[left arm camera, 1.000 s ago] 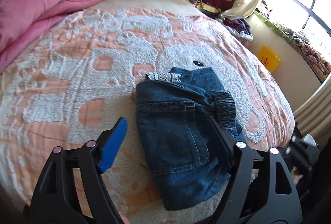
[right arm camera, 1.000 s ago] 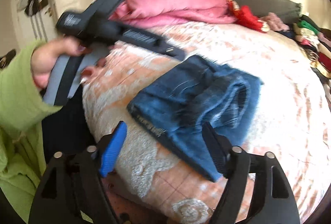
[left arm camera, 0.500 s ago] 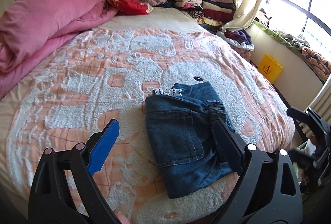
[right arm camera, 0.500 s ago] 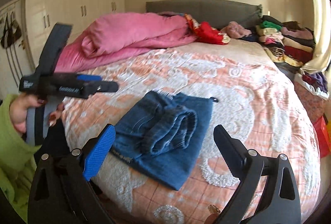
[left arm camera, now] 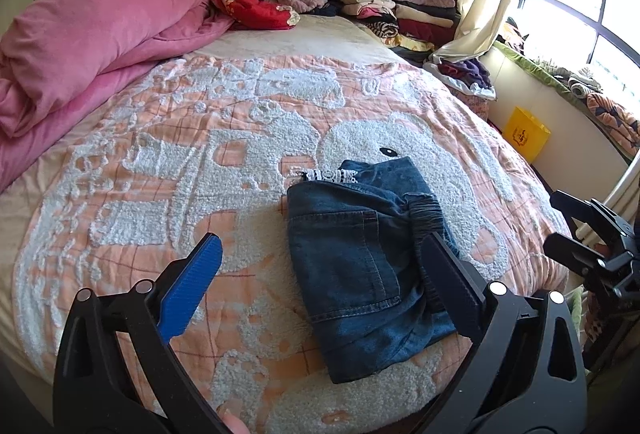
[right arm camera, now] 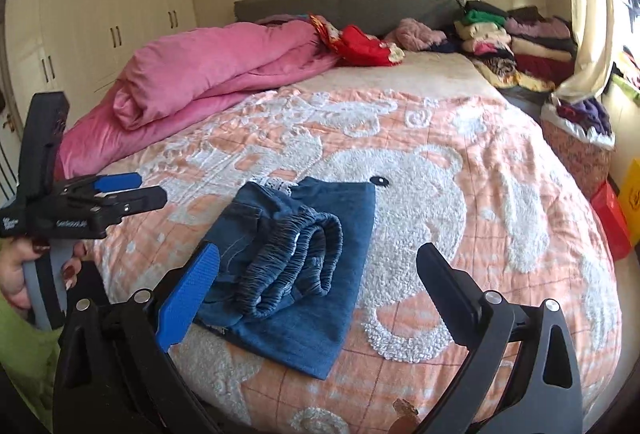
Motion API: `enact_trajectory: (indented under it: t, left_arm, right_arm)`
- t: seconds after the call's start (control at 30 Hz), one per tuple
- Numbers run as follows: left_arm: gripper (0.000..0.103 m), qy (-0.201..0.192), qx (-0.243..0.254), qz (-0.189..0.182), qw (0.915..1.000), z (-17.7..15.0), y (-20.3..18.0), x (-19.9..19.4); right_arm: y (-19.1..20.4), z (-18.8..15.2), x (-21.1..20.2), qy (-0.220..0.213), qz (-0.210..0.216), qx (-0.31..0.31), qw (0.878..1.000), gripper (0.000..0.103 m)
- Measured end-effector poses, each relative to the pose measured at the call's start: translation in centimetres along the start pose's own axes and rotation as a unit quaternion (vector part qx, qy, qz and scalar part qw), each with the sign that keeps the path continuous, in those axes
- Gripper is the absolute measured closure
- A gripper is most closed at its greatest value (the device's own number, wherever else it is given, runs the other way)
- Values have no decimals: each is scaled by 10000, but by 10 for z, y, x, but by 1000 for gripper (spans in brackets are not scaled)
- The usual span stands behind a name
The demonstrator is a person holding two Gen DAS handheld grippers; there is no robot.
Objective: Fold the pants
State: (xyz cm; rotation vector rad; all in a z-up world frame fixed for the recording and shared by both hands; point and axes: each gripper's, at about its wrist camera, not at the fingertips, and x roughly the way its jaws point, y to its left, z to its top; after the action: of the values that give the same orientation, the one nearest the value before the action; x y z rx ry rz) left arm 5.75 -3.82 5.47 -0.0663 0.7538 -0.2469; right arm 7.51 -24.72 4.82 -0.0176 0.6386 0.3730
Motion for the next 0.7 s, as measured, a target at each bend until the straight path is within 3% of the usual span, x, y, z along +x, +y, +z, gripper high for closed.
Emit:
enact_trajectory:
  t: [0.4, 0.7]
  left_arm:
    - [10, 322, -100, -17, 9994, -12, 3, 36]
    - [10, 565, -249, -153, 9980, -17, 4, 69]
  right_arm:
    - [-26, -14, 52, 672, -185, 487, 9964, 5]
    - [-33, -16, 91, 1011, -139, 485, 9936, 9]
